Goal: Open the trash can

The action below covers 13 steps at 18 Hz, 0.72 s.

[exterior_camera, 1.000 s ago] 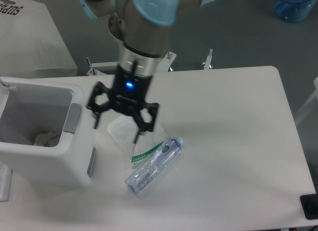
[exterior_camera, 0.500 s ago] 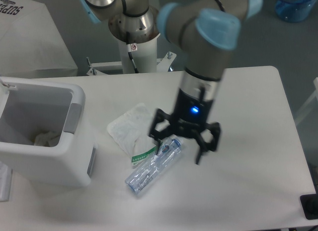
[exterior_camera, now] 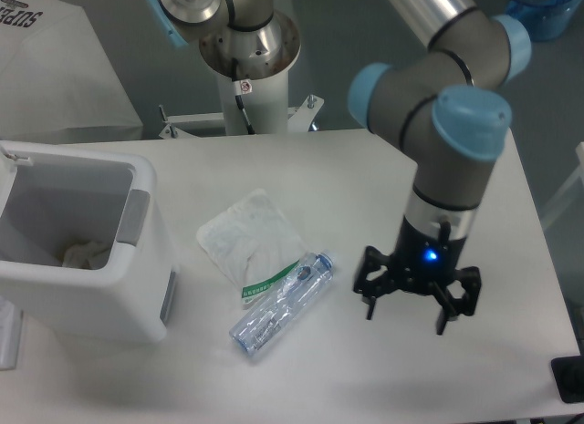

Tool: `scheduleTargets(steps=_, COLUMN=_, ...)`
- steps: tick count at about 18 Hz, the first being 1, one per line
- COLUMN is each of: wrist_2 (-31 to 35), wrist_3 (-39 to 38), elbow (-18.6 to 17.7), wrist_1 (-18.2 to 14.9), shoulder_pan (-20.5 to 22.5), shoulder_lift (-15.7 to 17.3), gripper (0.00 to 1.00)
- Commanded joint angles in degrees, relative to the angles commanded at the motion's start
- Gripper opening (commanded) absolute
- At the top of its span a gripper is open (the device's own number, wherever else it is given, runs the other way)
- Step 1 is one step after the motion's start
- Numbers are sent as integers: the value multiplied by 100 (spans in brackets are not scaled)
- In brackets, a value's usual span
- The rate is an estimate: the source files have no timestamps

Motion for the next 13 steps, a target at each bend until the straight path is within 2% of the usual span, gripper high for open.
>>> scheduleTargets(steps=1, wrist_2=264, wrist_3=133, elbow=17, wrist_1=0, shoulder_pan=-18, shoulder_lift=-18, gripper=100)
scheduleTargets(steps=3, wrist_2=381, wrist_3=178, elbow=140, wrist_1=-35, shoulder_pan=-35, shoulder_lift=-132, gripper=100)
scheduleTargets(steps=5, wrist_2=399, wrist_3=274, elbow=237, wrist_1=-262, shoulder_pan=-27, shoulder_lift=-141, gripper=100)
scheduleTargets(steps=8, wrist_2=539, wrist_3=1299, elbow=308, wrist_1=-685, shoulder_pan=-9, shoulder_lift=-132, gripper=100)
scheduleTargets(steps=10, wrist_2=723, wrist_3=1584, elbow=290, wrist_1=-738, shoulder_pan=-26, shoulder_lift=-132, gripper=100)
scheduleTargets(steps=13, wrist_2=733, wrist_3=1584, elbow=255, wrist_1=-730, shoulder_pan=-35, shoulder_lift=-123, gripper=100)
